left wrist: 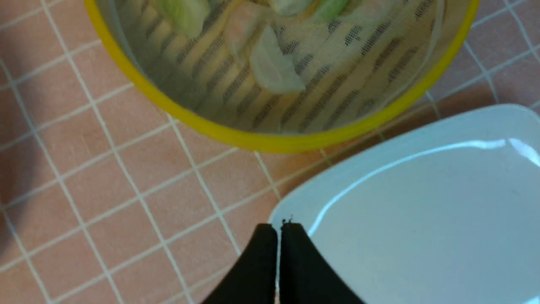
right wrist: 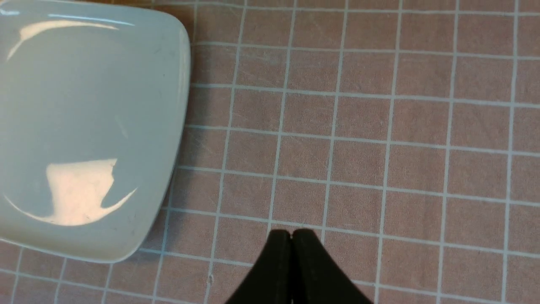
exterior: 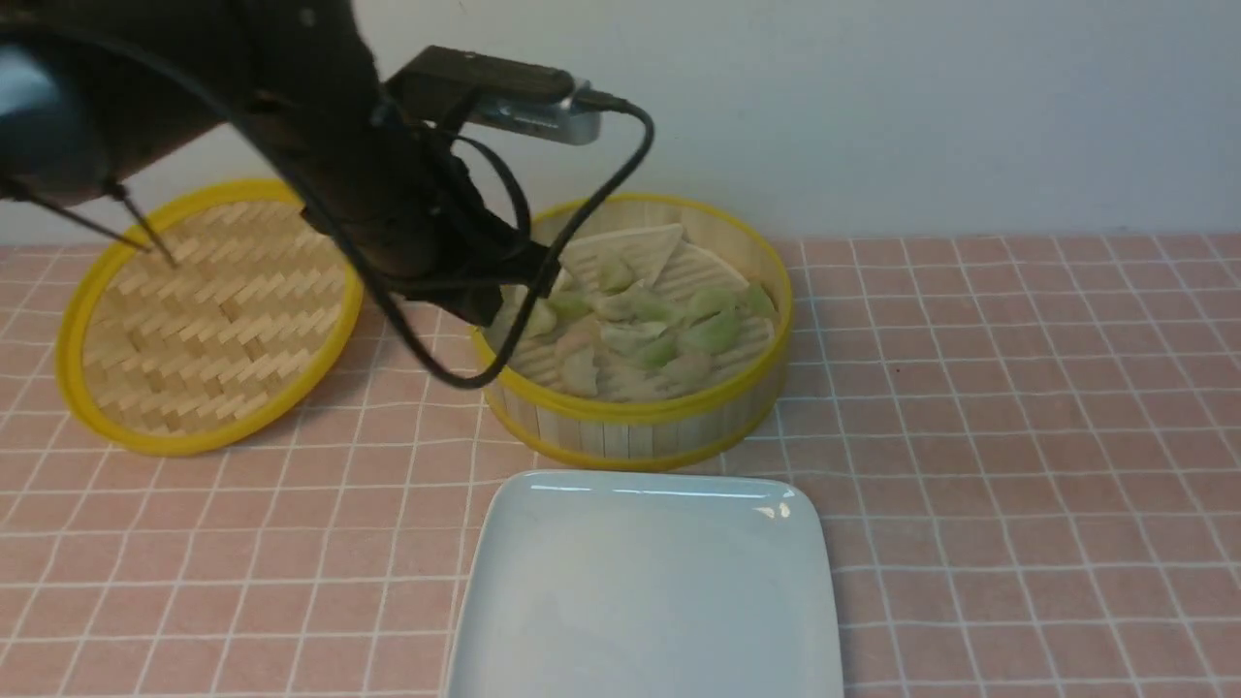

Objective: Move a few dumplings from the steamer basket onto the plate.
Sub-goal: Use the left arm to grab a dumpling from the steamer

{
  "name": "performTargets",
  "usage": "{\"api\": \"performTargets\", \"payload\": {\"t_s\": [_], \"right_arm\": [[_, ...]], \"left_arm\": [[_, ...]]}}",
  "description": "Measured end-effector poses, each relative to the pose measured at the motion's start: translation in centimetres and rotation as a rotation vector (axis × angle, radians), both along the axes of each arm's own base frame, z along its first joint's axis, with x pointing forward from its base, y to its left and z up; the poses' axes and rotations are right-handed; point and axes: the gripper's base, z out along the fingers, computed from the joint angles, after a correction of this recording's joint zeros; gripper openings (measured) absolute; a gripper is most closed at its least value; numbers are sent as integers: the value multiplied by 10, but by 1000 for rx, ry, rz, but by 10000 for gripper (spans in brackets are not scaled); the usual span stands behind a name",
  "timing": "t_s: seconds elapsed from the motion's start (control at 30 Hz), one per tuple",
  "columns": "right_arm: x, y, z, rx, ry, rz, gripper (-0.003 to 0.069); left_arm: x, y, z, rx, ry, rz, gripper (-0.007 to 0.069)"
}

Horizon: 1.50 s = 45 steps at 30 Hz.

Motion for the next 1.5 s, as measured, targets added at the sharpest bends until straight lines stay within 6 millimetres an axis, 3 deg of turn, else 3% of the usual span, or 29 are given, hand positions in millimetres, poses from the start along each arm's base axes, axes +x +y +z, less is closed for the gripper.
{"api": "performTargets", "payload": {"t_s": [0.2,0.47,0.63,0.7,0.77,0.93,1.03,1.2,1.3,1.4,1.5], "right_arm": [[3,0,2,3,-31,-5,-15],[4,0,2,4,-37,-6,-15],[4,0,2,4,-37,-6,-15],[4,0,2,4,-37,-6,-15],[4,0,2,4,-38,-6,-15],[4,0,2,-3,-42,4,-15],[4,0,2,-4,-44,7,-15],[4,0,2,-3,-43,7,-15],[4,1,2,4,-41,7,-15],[5,2,2,13,-40,10,-15],[4,3,2,18,-32,26,-15]], "left_arm": [[46,-30,-41,29,47,19,104],[96,-50,-96,45,69,88,399],[108,-55,-130,51,116,123,421],[108,-55,-138,58,136,130,404],[108,-55,-138,57,147,150,338],[106,-54,-131,77,180,159,120],[105,-54,-116,80,194,156,124],[101,-53,-33,-16,20,149,124],[92,-49,0,-48,-39,139,124],[87,-47,12,-55,-58,132,124],[84,-50,7,-83,-12,115,124]]}}
